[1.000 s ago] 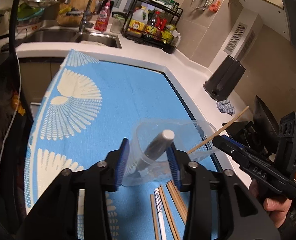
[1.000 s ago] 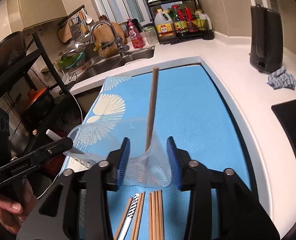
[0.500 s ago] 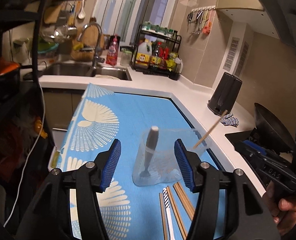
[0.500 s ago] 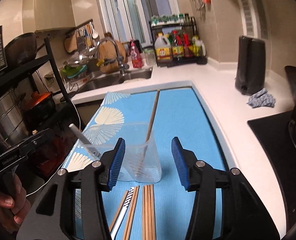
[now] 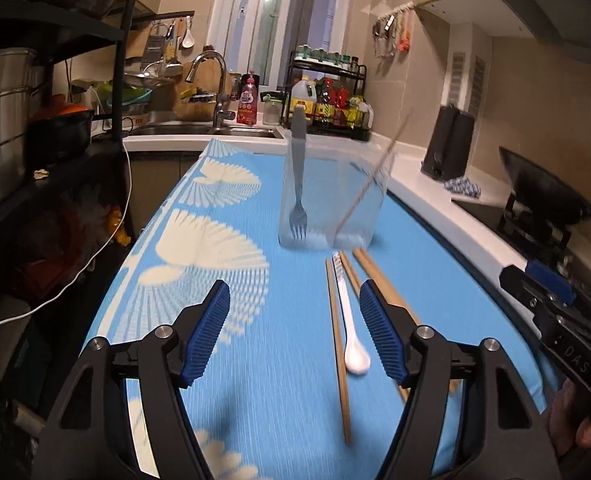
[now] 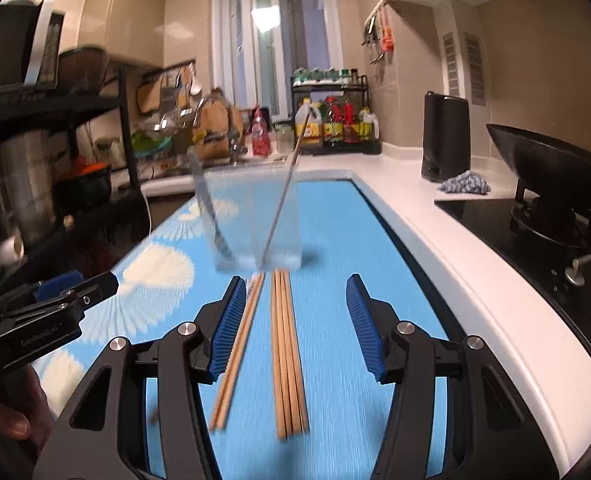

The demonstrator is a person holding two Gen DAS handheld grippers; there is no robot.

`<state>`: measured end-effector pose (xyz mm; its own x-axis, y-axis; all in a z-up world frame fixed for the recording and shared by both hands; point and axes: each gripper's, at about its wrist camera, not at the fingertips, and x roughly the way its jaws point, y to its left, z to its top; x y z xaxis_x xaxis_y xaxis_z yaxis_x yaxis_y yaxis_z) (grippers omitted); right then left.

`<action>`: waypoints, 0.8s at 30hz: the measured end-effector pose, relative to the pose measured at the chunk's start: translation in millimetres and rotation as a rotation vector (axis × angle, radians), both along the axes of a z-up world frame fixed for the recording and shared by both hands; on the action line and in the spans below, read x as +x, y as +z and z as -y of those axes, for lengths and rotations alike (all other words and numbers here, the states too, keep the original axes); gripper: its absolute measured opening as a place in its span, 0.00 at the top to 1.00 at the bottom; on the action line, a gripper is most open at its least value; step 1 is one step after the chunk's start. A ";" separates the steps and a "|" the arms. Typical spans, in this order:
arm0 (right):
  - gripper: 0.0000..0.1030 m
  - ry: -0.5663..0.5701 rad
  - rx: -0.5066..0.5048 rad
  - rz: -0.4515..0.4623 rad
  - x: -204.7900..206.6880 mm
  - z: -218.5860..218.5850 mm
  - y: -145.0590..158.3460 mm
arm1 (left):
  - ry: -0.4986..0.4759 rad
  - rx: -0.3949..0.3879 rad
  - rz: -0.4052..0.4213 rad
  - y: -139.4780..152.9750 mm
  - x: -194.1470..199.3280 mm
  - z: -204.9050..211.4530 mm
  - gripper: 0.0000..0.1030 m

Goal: Organize utensils
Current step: 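Withdraw both tools from the container back over the remaining chopsticks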

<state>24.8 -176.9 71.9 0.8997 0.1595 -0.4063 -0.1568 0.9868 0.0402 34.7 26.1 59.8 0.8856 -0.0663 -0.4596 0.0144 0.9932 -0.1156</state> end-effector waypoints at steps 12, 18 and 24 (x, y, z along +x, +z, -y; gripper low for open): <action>0.49 0.018 -0.026 -0.060 -17.3 4.3 -23.1 | -0.004 0.016 -0.013 -29.2 -38.7 10.8 0.36; 0.49 0.028 -0.027 -0.092 -10.5 7.9 -38.7 | 0.000 0.039 -0.009 -41.2 -38.9 18.4 0.36; 0.56 0.006 -0.035 -0.115 -3.0 19.1 -50.3 | -0.012 0.047 -0.011 -49.5 -40.1 20.4 0.36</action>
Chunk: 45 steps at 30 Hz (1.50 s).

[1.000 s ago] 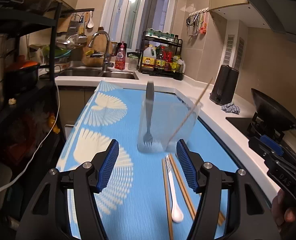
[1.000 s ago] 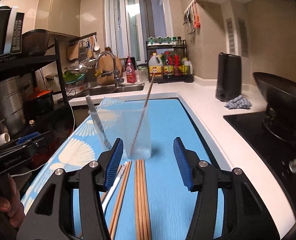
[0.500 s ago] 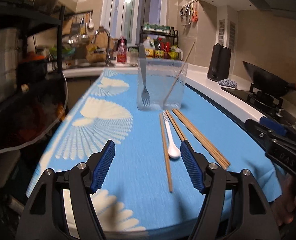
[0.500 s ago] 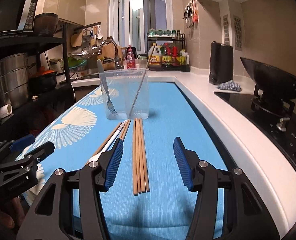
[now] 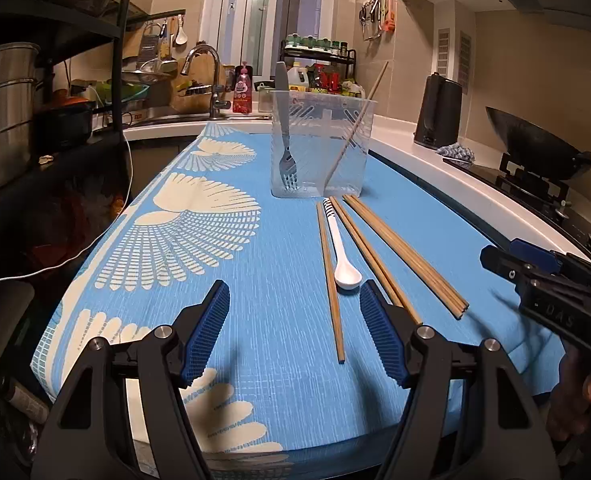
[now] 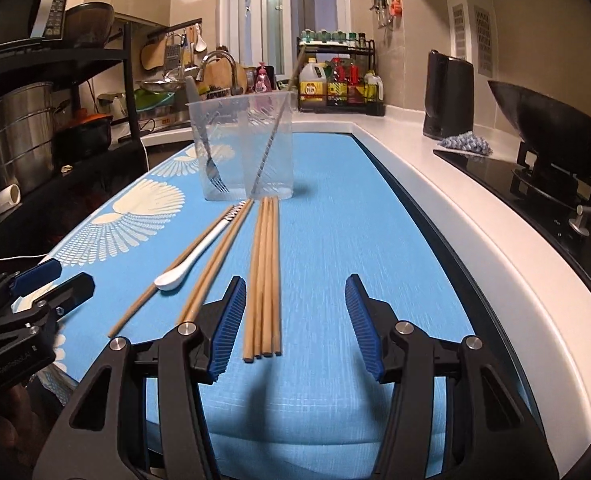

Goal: Organize utensils
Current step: 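Withdraw both tools from the container back over the remaining chopsticks, then grasp a wooden chopstick with the left tool while the right tool grasps another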

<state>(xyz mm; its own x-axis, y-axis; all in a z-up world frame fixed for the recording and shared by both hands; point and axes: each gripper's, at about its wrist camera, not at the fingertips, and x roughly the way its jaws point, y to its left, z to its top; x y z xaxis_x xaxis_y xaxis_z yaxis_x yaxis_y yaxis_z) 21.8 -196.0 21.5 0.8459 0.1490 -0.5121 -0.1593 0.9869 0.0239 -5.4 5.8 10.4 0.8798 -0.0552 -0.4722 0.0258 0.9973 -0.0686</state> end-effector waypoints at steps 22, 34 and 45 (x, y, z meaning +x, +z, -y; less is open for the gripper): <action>0.84 0.062 -0.003 -0.141 24.5 -10.7 -36.5 | -0.063 -0.004 -0.055 -25.6 11.7 17.7 0.75; 0.89 0.082 -0.017 -0.146 27.0 -15.3 -38.4 | -0.041 0.031 -0.079 -32.9 26.5 26.5 0.79; 0.95 0.018 -0.012 -0.135 26.7 -9.2 -37.3 | -0.040 0.043 -0.074 -32.8 25.1 19.1 0.94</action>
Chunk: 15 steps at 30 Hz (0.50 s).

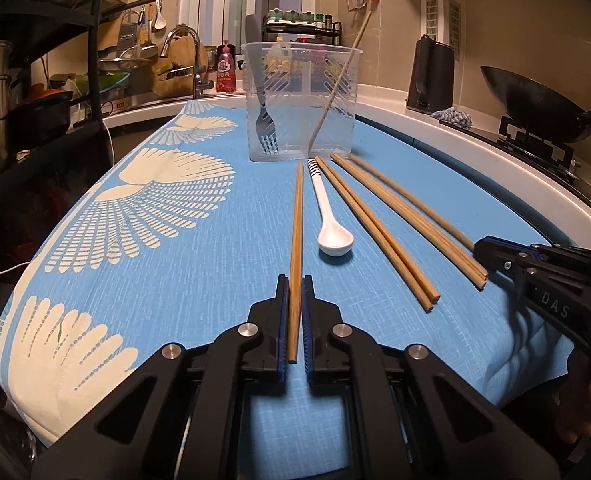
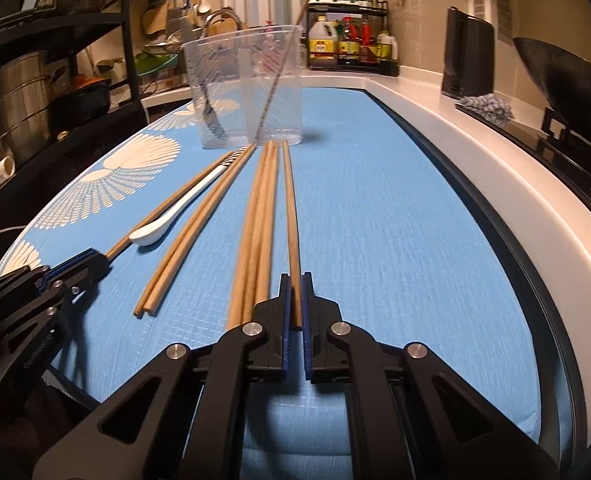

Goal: Organize utensils
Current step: 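Grasp a wooden chopstick with the left tool while the right tool grasps another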

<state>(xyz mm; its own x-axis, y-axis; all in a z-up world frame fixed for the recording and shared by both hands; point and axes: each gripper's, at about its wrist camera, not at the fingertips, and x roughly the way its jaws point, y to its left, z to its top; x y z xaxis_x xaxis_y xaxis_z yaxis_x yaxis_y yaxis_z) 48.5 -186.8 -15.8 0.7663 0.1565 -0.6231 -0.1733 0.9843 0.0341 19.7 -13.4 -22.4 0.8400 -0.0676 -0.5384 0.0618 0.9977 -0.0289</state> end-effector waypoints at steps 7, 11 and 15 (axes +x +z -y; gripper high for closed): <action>0.95 -0.056 0.002 0.003 -4.1 12.8 0.8 | 0.027 -0.011 0.004 0.8 -6.6 -22.8 0.94; 0.94 -0.068 0.008 -0.003 -4.6 17.6 0.0 | 0.036 -0.033 0.007 0.8 -7.4 -36.3 0.94; 0.93 -0.069 0.013 -0.007 -2.9 19.3 0.4 | 0.047 -0.044 0.006 -0.2 -5.6 -42.0 0.93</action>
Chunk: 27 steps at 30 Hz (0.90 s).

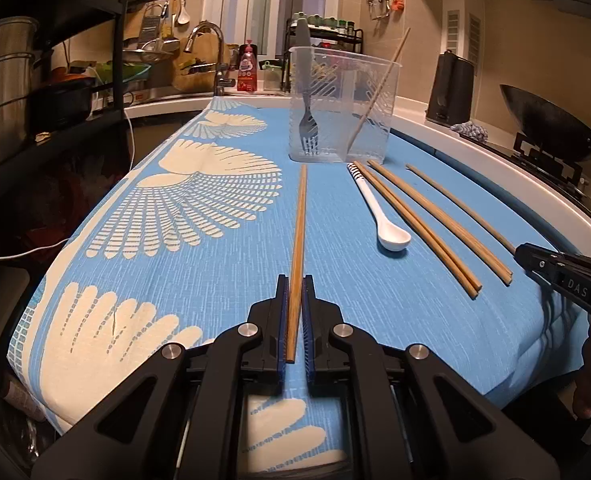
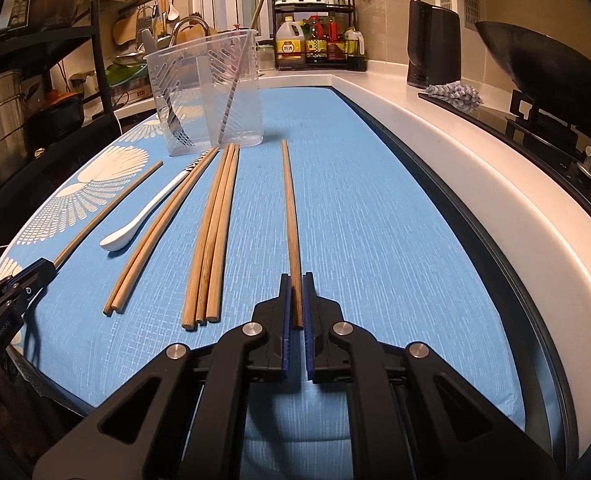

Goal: Organize utensils
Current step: 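Grasp a wooden chopstick with the left tool while the right tool grasps another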

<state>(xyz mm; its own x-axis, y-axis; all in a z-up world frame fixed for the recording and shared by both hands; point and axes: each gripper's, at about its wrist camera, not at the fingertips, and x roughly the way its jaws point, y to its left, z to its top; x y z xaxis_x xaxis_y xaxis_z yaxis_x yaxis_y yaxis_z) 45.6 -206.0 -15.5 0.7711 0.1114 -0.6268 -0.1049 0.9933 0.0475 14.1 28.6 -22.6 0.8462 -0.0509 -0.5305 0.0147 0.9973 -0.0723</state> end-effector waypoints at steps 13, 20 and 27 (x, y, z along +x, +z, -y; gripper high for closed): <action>0.90 0.012 0.012 -0.006 3.6 0.1 -0.3 | 0.008 0.015 0.007 -0.7 1.9 2.5 0.93; 0.90 0.012 0.013 -0.006 3.9 0.4 -0.2 | 0.010 0.021 0.009 -0.2 2.8 2.5 0.93; 0.90 0.010 0.013 -0.003 4.0 0.1 0.4 | 0.014 0.030 0.013 -0.7 1.8 2.8 0.93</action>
<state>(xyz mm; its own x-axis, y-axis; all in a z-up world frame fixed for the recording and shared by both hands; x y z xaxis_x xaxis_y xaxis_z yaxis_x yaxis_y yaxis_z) 49.6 -206.1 -15.0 0.7681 0.1271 -0.6276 -0.1148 0.9916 0.0604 15.9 25.8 -23.3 0.8535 -0.0236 -0.5206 0.0016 0.9991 -0.0427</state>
